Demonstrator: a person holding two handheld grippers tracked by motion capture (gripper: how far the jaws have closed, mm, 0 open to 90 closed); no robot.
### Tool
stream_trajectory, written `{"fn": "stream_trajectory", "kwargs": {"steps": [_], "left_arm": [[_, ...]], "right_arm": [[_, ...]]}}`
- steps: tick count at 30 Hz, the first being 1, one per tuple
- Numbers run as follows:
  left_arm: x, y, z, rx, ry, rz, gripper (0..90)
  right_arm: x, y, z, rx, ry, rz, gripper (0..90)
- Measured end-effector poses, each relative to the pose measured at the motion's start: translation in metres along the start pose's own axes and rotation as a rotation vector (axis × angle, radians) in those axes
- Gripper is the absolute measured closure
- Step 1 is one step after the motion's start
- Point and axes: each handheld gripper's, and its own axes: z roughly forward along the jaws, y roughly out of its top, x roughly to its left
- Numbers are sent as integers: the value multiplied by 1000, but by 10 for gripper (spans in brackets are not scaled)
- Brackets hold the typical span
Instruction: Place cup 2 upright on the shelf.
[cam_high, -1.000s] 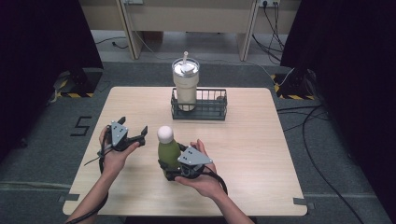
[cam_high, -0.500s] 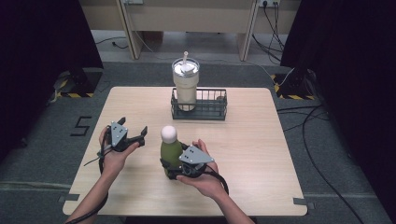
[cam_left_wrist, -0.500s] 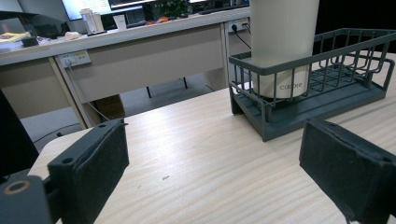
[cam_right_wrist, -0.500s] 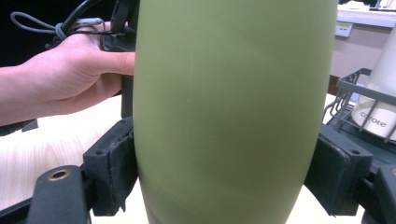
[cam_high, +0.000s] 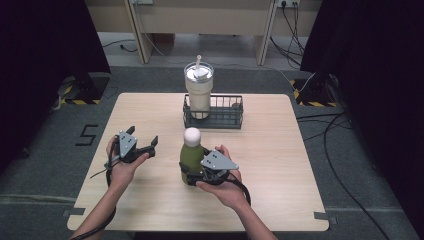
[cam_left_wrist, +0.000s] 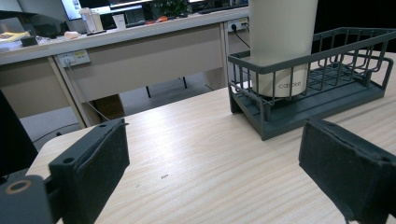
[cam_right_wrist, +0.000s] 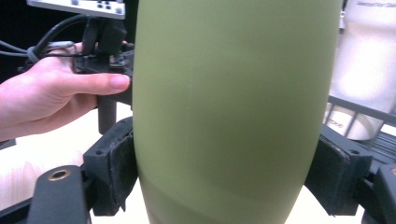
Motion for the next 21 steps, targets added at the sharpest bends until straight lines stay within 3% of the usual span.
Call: {"fn": "stream_trajectory", "kwargs": {"steps": [21], "left_arm": [[-1, 0, 0, -3, -3, 2, 81]], "right_arm": [[-29, 9, -13, -24, -98, 30, 211]]}}
